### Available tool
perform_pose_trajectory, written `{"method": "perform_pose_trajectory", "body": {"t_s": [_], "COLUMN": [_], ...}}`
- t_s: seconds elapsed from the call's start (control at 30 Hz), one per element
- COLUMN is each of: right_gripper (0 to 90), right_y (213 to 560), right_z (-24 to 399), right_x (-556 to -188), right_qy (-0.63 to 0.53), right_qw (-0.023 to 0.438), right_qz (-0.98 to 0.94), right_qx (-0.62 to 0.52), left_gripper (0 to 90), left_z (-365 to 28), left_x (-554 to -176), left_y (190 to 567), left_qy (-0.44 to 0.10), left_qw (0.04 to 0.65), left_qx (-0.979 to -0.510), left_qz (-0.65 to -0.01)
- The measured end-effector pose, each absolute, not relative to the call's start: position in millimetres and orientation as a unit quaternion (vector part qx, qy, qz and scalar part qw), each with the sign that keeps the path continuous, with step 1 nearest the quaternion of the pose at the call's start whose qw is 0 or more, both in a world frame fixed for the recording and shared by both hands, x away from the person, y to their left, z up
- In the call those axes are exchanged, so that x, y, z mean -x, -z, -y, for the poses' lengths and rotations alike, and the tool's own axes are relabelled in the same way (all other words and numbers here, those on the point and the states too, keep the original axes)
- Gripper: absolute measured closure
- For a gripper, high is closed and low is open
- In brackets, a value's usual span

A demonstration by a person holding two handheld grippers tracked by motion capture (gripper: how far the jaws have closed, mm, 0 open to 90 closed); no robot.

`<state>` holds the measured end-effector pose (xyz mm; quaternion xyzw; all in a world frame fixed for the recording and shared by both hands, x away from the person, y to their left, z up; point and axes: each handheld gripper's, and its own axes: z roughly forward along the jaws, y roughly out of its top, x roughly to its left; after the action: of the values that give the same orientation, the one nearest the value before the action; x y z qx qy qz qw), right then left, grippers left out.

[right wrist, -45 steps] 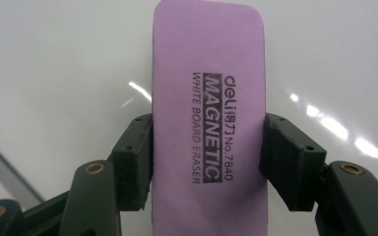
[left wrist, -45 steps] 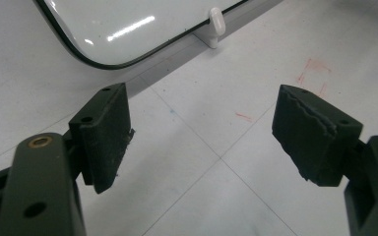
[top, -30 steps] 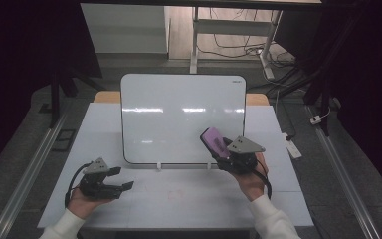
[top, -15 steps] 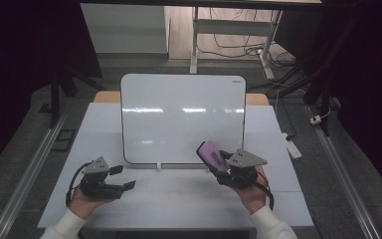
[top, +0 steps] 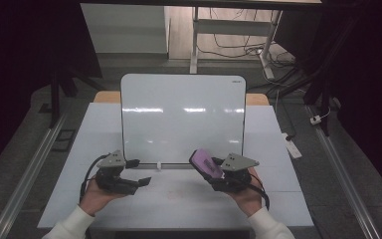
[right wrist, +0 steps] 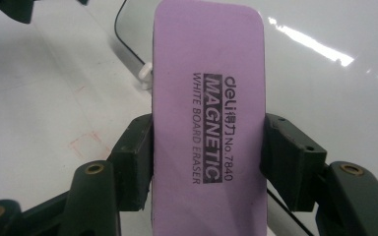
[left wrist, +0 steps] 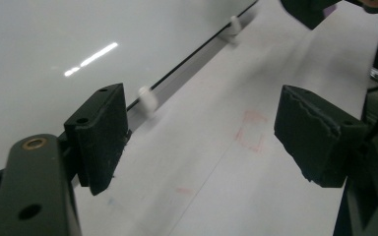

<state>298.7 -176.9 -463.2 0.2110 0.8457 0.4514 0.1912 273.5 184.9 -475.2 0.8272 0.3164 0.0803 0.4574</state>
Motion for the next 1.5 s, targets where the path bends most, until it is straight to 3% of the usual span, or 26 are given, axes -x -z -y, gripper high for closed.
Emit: {"method": "perform_pose_trajectory", "body": {"t_s": [0.63,1.13,1.5], "right_gripper": [40.2,40.2,40.2], "right_y": [467.9,473.4,474.0], "right_z": [167.6,158.6,153.9], "right_x": [-300.2,-297.0,-294.3], "right_qy": [-0.449,-0.438,-0.444], "right_qw": [0.156,0.123,0.103], "right_qz": [-0.861,-0.881,-0.884], "right_qx": [-0.180,-0.132,-0.103], "left_gripper": [20.6,20.0,28.6], "left_z": [-118.6,-103.0,-93.3], "left_x": [-300.2,-305.4,-304.3], "left_y": [459.0,458.7,461.4], "left_qy": [-0.048,-0.032,-0.017], "left_qw": [0.436,0.438,0.435], "left_qx": [-0.872,-0.877,-0.885], "left_qz": [-0.218,-0.197,-0.166]}}
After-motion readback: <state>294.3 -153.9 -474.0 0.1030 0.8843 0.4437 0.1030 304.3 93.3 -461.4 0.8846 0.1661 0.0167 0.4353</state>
